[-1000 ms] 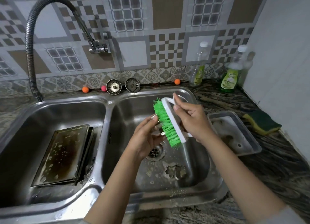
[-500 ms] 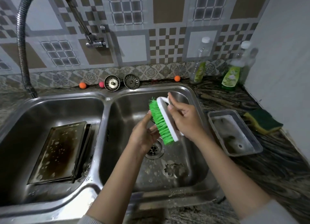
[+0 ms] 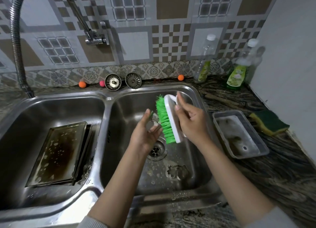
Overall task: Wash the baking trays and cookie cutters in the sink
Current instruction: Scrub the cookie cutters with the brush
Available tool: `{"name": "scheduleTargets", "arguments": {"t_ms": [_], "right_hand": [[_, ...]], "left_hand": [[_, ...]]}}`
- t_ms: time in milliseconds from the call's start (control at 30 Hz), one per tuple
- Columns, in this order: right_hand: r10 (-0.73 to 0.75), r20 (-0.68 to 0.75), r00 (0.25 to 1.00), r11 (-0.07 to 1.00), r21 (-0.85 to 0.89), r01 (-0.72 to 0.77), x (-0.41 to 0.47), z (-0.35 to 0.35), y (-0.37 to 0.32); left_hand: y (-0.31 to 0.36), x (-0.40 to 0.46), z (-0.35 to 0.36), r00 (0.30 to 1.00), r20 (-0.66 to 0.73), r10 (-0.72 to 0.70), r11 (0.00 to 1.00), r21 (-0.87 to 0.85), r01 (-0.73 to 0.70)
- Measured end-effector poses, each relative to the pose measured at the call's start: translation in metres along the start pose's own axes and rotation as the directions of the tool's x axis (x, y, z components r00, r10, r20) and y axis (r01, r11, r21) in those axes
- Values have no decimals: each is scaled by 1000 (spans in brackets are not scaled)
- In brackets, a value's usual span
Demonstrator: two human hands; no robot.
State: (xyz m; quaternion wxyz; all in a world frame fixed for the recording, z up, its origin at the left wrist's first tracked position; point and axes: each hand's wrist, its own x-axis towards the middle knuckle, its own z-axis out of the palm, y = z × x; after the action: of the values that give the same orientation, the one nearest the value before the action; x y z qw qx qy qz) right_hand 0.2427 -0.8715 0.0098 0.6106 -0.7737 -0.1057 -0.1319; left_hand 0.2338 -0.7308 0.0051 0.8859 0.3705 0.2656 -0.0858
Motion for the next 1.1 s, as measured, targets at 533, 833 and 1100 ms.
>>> {"name": "scheduleTargets", "arguments": {"t_ms": [533,833,1100], "right_hand": [[172,-50,984,969,187,-160,-6,1,11],[122,41,992,991,51,-124,-31,-15,28],[293,-82,953,921,294,-257,-27,-32,30]], "left_hand": [[-9,-2,-6,950,114,290,917,252,-310],[1,-1,-13,962,136,235,971,13,-239],[6,-3,-19,798,386,462,471,656,-590]]}}
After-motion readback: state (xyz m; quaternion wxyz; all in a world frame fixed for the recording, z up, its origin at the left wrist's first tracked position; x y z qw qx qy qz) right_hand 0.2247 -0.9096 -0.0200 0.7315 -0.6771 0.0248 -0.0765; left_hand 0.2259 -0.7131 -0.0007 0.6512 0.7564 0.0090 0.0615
